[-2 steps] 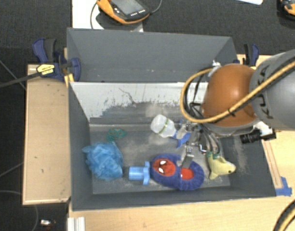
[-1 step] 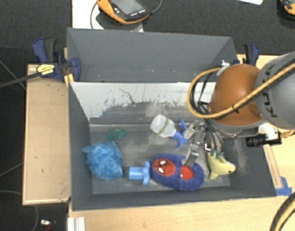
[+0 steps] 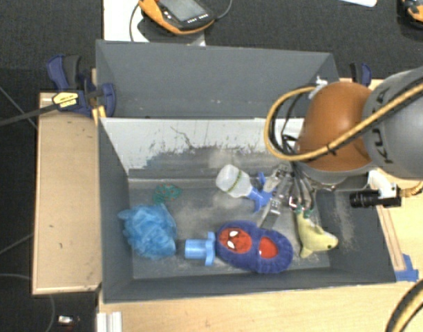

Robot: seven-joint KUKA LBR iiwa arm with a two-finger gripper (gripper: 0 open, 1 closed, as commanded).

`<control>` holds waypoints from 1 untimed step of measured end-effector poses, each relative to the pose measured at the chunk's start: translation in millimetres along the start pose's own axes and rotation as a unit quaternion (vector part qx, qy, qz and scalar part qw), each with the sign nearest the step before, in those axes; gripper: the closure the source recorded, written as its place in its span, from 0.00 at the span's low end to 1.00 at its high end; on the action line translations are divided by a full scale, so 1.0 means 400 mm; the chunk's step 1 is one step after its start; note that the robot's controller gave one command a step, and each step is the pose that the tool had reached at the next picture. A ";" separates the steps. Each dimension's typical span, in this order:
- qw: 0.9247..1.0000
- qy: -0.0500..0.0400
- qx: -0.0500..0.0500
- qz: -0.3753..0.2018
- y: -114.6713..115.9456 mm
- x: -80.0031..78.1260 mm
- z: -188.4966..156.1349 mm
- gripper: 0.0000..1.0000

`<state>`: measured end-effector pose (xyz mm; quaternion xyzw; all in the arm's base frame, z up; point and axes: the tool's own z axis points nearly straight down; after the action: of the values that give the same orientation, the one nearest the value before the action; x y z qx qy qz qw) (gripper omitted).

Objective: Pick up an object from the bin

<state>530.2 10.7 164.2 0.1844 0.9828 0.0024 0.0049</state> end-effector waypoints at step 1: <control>0.999 -0.001 0.000 0.044 -0.043 0.027 0.098 0.00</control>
Offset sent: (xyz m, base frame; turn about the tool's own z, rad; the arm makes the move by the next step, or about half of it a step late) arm -0.0312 0.0077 -0.0023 0.3682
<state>514.4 -1.2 125.0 0.2273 0.9738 0.0024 0.0056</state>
